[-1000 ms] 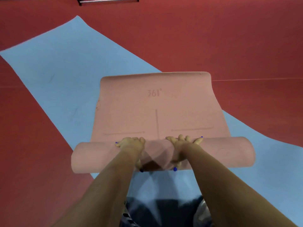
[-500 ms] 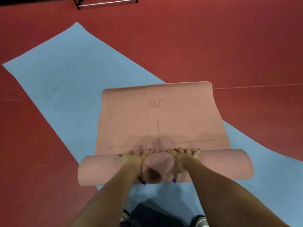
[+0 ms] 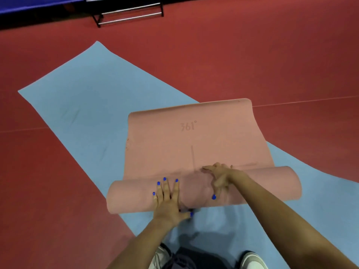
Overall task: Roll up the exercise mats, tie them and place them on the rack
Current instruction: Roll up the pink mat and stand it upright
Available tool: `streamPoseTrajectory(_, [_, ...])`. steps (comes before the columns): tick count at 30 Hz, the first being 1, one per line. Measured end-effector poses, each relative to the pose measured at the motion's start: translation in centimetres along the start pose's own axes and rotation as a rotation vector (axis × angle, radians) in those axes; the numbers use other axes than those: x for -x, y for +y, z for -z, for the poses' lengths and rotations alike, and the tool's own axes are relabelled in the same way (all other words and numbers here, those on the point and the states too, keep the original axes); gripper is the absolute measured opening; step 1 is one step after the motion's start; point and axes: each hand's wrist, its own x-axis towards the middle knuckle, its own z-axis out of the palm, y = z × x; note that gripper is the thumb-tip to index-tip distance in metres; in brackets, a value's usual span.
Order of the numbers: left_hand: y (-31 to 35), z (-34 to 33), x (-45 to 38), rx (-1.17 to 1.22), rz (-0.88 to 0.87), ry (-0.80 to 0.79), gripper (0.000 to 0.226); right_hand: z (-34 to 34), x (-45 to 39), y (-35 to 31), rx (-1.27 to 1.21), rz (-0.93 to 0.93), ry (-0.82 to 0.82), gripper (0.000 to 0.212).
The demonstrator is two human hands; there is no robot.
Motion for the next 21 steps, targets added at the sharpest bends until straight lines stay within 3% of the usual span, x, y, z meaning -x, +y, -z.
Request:
streamPoseTrajectory(3, [0.5,0.2,-1.7,-0.051,0.036,0.112,0.131,-1.8,1.6,0.7,-0.002,0.042,0.398,0.098])
streamPoseTrajectory(6, [1.0,1.6,-4.3,-0.071,0.062,0.14,0.134,-6.3,2.2,0.5,0.012,0.158,0.948,0.043])
streamPoseTrajectory(7, [1.0,2.4,-5.3,-0.048,0.053,0.145,0.131,-7.7,1.9,0.3,0.017,0.177,1.027,0.041])
streamPoseTrajectory(10, [0.5,5.6,-7.6,0.18,0.009,0.047,0.113,-10.0,-0.2,-0.3,0.108,0.14,1.017,0.066])
streamPoseTrajectory(12, [-0.1,7.7,-8.3,0.452,-0.047,-0.023,0.11,-9.3,-1.7,-0.2,0.112,0.159,1.0,0.071])
streamPoseTrajectory(14, [-0.7,8.6,-8.6,0.623,-0.124,0.113,0.102,-7.6,-2.9,0.3,0.056,0.218,1.015,0.067])
streamPoseTrajectory(15, [-0.9,8.7,-8.7,0.583,-0.162,0.233,0.096,-6.5,-3.6,0.6,-0.026,0.265,0.997,0.066])
streamPoseTrajectory(18, [-0.8,7.4,-8.4,0.158,-0.316,0.538,0.074,-2.9,-5.3,1.0,-0.188,0.315,0.998,0.064])
streamPoseTrajectory(20, [-0.4,5.7,-8.3,-0.102,-0.422,0.672,0.058,-0.8,-6.6,0.8,-0.093,0.282,1.083,0.046])
streamPoseTrajectory(21, [0.0,5.0,-8.3,-0.215,-0.434,0.672,0.066,0.2,-7.0,0.6,-0.044,0.263,1.115,0.042])
